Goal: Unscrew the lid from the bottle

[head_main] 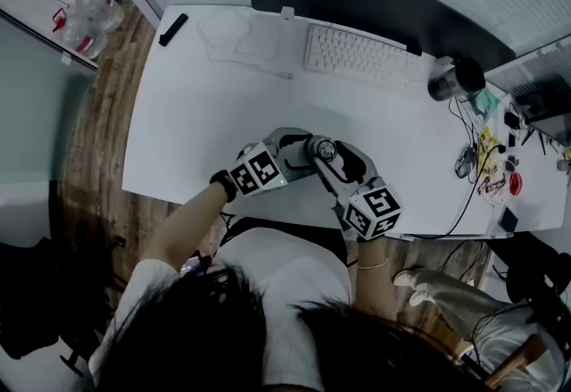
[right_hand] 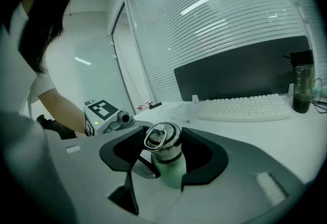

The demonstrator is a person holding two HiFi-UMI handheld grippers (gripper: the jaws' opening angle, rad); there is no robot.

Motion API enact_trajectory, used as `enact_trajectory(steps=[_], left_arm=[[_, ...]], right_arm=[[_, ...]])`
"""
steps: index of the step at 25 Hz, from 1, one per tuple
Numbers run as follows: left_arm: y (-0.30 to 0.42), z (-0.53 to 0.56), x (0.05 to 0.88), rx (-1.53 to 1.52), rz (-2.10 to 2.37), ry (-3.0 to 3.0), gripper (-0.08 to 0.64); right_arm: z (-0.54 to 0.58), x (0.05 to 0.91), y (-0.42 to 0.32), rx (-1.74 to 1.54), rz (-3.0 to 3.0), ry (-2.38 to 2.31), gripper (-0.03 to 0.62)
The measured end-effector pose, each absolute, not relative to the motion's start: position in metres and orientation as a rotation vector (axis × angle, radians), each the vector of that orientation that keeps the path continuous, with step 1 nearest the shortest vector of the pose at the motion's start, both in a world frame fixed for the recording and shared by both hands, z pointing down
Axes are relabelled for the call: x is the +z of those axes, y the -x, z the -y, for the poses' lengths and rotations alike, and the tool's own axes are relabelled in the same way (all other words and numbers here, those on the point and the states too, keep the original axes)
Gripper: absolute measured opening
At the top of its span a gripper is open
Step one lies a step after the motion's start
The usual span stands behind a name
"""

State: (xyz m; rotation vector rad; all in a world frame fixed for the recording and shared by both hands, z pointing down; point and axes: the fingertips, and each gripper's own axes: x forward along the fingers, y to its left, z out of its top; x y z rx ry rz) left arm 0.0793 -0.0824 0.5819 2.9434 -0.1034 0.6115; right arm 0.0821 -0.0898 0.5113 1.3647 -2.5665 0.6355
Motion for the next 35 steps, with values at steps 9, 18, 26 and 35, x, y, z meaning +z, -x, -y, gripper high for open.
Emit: enact_trajectory(steps=[9,18,26,35], left_arm=[[-0.080,0.083,0.581,0.607,0.089,-2.949,0.359],[-0.079,0.080,0.581,0.621,0.050,-2.953,0.359],[-0.079,0.081,0.580,0.653,0.005,-2.954,0.359],[-0.077,0.080,0.581,0.664,0.026,-2.947,0.359]], right_arm=[[0.089,0.508,-0.079,0.519,2.797,-0.740,0.227],[0.088,0.508,-0.072,0.466,2.786,-0.188,0.227],[0.090,0.507,-0.067,0.489,2.755,-0.081,0.229],[0.092,0.500,-0.069,0.568,2.791,-0.577,0.229]])
